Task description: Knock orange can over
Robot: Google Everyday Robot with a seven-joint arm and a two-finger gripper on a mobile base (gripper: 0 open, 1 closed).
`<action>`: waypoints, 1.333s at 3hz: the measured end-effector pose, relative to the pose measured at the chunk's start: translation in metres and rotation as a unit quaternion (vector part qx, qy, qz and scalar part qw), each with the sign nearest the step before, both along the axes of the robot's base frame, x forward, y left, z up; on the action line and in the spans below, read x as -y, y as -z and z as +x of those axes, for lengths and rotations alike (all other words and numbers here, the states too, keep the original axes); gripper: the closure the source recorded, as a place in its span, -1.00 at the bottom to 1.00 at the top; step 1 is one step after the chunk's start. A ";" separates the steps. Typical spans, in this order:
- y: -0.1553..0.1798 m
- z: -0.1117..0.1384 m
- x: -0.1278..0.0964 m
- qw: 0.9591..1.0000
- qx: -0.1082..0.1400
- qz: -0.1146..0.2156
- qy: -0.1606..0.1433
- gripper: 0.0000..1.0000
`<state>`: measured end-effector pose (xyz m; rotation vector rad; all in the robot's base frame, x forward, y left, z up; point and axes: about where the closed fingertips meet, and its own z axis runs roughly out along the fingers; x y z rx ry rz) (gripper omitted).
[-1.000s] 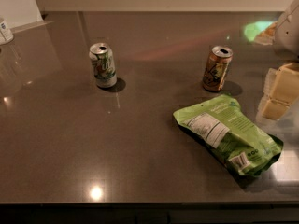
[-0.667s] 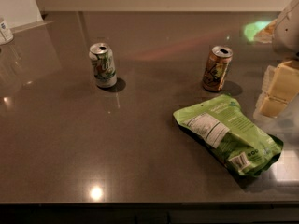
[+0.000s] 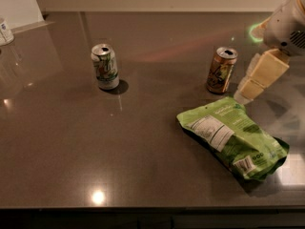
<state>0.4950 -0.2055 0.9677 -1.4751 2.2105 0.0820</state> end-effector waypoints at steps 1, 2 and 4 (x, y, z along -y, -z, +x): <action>0.010 0.037 -0.005 0.997 0.012 0.067 0.020 -1.00; 0.023 0.068 -0.016 0.993 0.023 0.116 0.023 -1.00; 0.060 0.121 0.002 0.986 0.026 0.154 0.053 -1.00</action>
Offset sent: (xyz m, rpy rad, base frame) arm 0.1079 0.0241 -0.0375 0.3554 -0.0759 -0.0598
